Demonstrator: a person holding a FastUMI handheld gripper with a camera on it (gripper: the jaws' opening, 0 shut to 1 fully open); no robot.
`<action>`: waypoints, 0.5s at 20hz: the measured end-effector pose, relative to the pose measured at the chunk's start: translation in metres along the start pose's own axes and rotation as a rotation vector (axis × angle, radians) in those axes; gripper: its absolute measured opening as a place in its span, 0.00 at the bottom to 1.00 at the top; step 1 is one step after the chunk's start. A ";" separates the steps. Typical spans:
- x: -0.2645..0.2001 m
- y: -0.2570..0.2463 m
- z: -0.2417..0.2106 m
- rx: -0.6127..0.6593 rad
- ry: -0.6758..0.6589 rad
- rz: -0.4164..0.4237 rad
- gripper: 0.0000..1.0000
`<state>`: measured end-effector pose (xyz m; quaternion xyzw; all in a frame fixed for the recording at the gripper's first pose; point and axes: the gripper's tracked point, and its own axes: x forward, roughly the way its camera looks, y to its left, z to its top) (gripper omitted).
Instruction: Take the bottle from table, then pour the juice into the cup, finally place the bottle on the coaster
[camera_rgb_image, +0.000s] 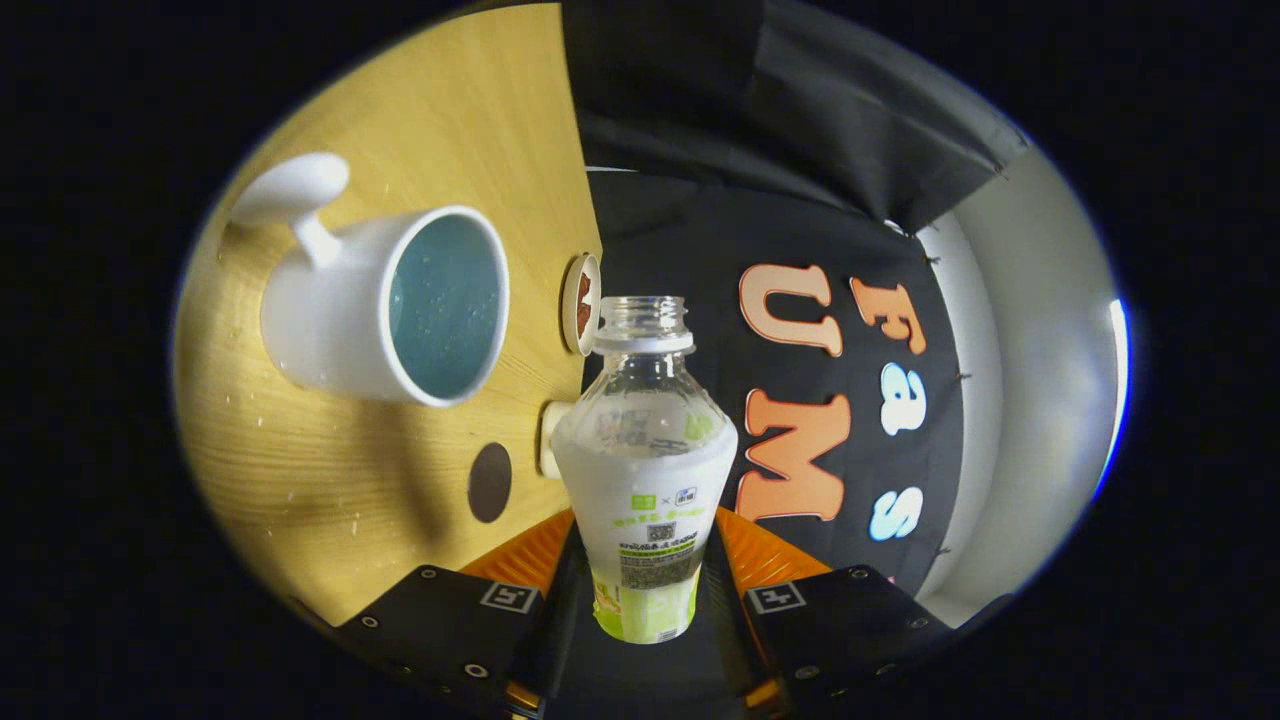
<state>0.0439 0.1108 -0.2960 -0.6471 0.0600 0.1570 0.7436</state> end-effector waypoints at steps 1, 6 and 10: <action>0.001 -0.002 0.002 0.085 -0.003 0.002 0.62; 0.012 0.007 -0.009 0.420 0.055 0.087 0.62; 0.016 -0.005 -0.005 0.694 0.052 0.124 0.62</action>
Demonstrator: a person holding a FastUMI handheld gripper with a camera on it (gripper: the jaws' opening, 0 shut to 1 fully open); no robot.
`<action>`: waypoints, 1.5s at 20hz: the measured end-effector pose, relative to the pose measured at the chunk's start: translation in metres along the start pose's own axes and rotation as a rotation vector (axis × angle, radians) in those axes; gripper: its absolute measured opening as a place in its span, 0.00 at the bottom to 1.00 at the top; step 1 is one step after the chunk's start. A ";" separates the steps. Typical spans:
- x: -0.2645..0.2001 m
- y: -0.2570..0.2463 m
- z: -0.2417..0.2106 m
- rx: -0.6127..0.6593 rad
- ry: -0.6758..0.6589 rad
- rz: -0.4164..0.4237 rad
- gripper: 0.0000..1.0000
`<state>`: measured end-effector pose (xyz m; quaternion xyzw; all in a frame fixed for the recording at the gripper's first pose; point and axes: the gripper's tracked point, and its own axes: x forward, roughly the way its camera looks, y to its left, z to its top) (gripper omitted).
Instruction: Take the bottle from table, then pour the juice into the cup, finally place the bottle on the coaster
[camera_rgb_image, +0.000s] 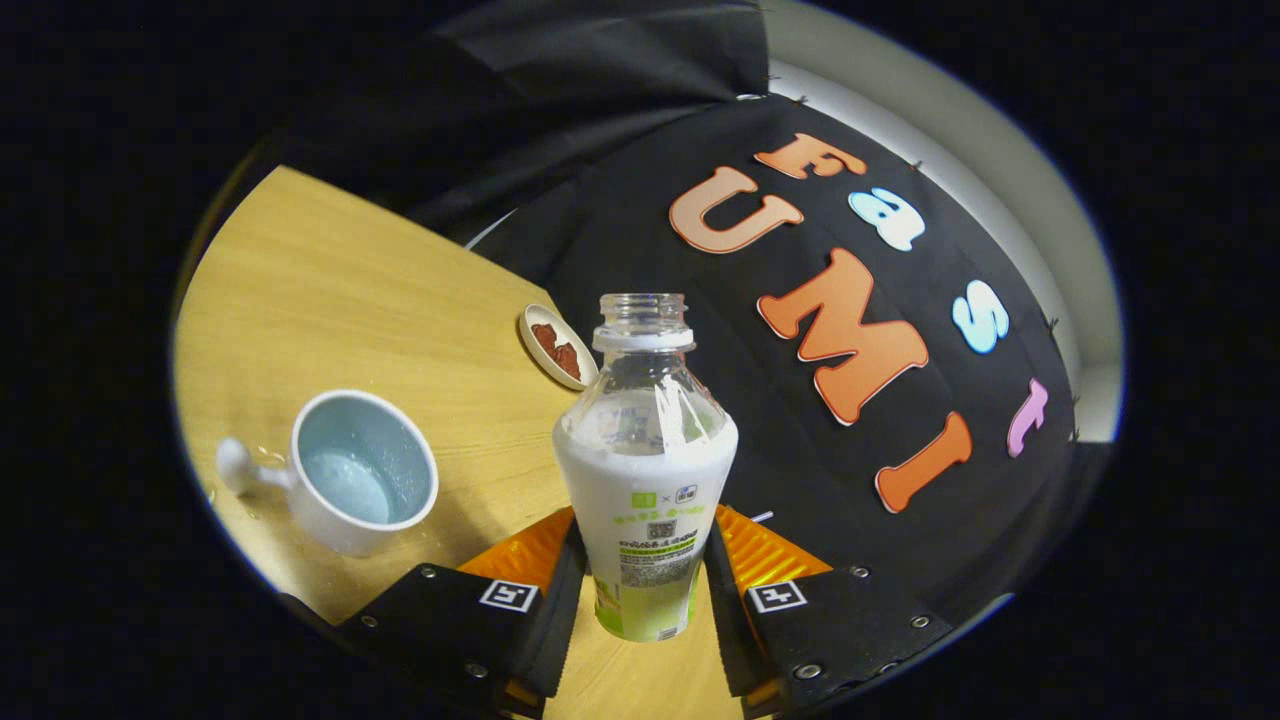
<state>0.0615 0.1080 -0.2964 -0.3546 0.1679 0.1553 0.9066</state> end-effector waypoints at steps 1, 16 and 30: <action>0.002 -0.003 0.005 0.057 -0.008 0.006 0.62; 0.078 -0.014 -0.005 0.607 0.052 0.031 0.62; 0.138 -0.010 -0.076 0.866 0.208 -0.009 0.62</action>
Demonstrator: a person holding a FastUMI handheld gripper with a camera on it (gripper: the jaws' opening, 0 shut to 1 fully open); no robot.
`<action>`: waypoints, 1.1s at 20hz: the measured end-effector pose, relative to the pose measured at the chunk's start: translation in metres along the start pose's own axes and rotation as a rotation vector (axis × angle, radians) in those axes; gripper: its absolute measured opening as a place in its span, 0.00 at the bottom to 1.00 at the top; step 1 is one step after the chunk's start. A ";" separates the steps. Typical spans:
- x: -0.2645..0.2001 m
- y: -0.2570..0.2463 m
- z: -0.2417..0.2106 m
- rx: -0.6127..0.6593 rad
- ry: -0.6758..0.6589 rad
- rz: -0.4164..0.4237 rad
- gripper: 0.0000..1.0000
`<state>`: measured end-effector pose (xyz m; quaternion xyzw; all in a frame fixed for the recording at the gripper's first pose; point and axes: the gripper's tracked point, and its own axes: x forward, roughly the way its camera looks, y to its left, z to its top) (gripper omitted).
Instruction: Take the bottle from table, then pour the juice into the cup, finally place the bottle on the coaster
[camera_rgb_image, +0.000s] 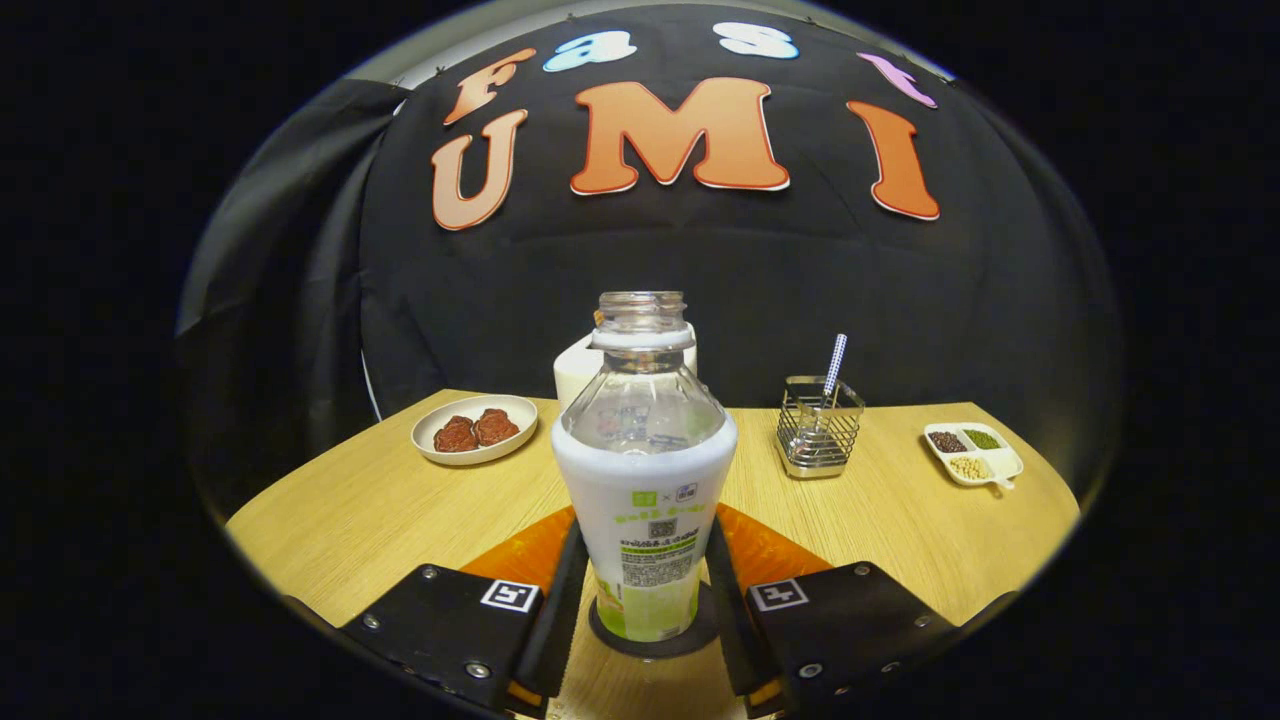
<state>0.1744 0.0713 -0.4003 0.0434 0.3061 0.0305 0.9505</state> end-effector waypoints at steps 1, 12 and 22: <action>0.001 -0.002 -0.002 -0.004 0.004 -0.010 0.62; -0.027 -0.008 0.011 -0.046 -0.030 -0.023 0.82; -0.144 -0.006 0.085 -0.154 -0.262 -0.029 0.95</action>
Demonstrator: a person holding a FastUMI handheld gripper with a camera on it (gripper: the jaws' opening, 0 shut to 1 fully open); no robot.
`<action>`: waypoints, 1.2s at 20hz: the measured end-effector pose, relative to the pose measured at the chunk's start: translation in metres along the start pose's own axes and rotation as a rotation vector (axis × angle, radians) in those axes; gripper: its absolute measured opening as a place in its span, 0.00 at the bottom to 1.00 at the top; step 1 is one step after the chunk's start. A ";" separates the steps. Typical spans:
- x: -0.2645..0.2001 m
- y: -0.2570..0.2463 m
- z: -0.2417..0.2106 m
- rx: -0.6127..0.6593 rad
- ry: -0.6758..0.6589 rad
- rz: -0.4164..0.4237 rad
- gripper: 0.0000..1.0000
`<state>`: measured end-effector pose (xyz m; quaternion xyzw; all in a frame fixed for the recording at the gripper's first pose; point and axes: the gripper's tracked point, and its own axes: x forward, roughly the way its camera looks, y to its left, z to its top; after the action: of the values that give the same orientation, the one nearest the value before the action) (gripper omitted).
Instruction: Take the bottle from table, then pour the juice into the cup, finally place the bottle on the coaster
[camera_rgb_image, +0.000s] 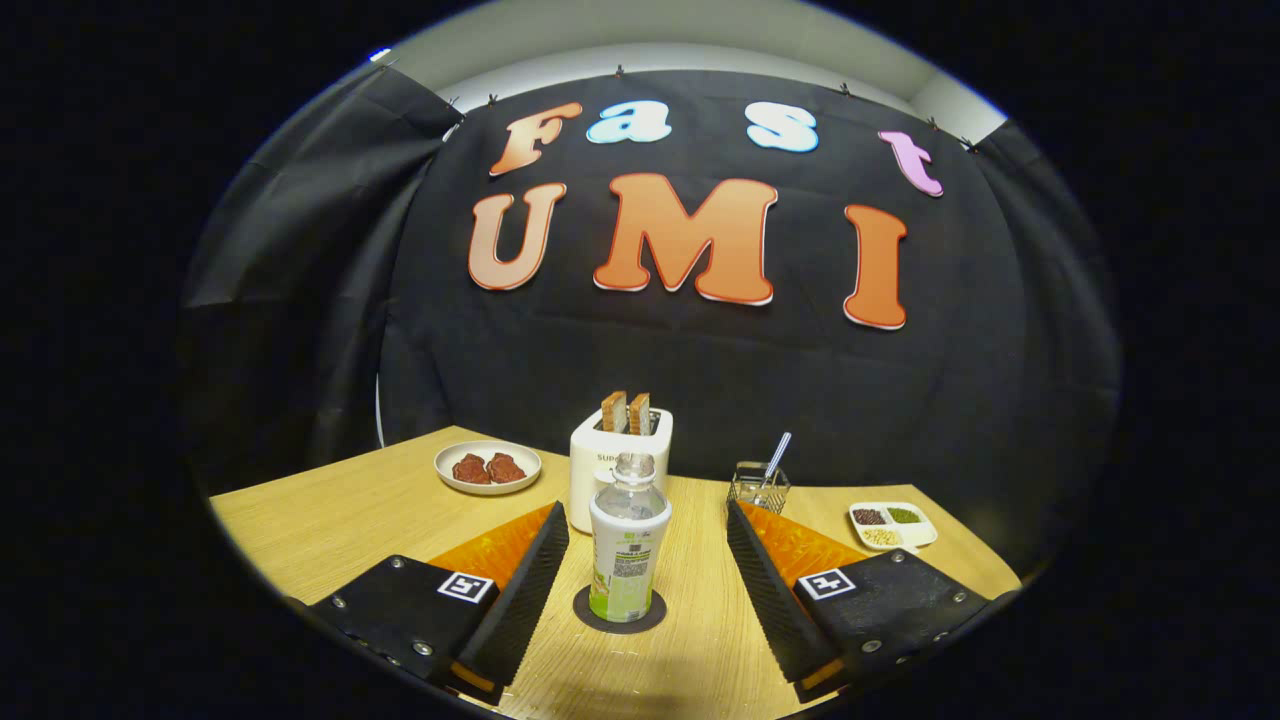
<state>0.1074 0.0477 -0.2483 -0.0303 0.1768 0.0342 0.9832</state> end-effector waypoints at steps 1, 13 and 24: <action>-0.013 -0.001 0.012 -0.013 -0.026 0.001 0.95; -0.164 -0.017 0.085 0.030 -0.179 -0.059 0.96; -0.231 -0.047 0.098 0.043 -0.349 -0.173 0.97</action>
<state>-0.0708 -0.0054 -0.0731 -0.0179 0.0012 -0.0496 0.9986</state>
